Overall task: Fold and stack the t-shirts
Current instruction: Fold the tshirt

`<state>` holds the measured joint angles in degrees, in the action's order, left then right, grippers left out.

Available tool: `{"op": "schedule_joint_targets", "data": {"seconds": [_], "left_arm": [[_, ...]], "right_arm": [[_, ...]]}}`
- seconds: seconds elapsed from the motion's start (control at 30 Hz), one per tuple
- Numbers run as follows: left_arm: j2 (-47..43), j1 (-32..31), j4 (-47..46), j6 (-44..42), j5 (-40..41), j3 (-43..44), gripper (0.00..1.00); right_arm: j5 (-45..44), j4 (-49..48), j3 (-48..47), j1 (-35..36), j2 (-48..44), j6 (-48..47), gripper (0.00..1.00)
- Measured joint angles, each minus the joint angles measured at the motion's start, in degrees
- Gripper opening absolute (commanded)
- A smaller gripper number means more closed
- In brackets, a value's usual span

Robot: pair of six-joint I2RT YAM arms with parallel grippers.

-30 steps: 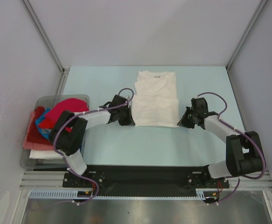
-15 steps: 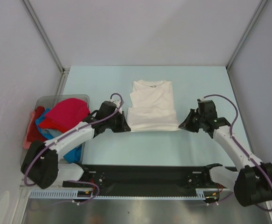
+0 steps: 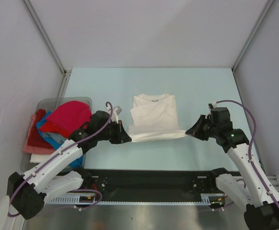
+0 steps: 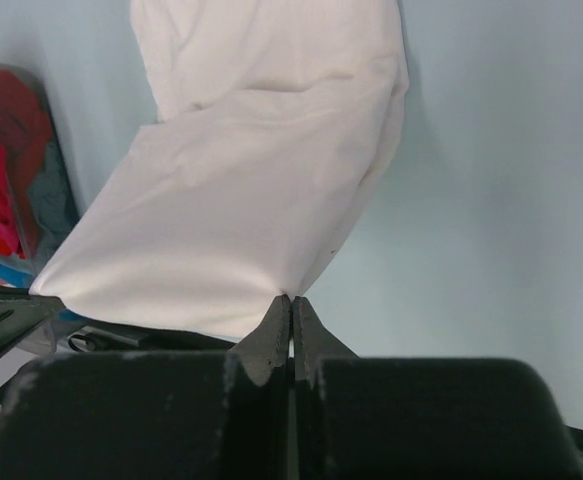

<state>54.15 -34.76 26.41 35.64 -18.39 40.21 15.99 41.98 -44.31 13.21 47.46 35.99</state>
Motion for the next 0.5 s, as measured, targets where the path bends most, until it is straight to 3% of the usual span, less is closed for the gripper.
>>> {"op": "schedule_joint_targets", "data": {"seconds": [0.5], "left_arm": [[14.49,7.58,2.51,-2.40,-4.31,14.23,0.00]], "right_arm": [[-3.06,-3.28,-12.61,-1.16,16.61,-2.32,0.00]]}}
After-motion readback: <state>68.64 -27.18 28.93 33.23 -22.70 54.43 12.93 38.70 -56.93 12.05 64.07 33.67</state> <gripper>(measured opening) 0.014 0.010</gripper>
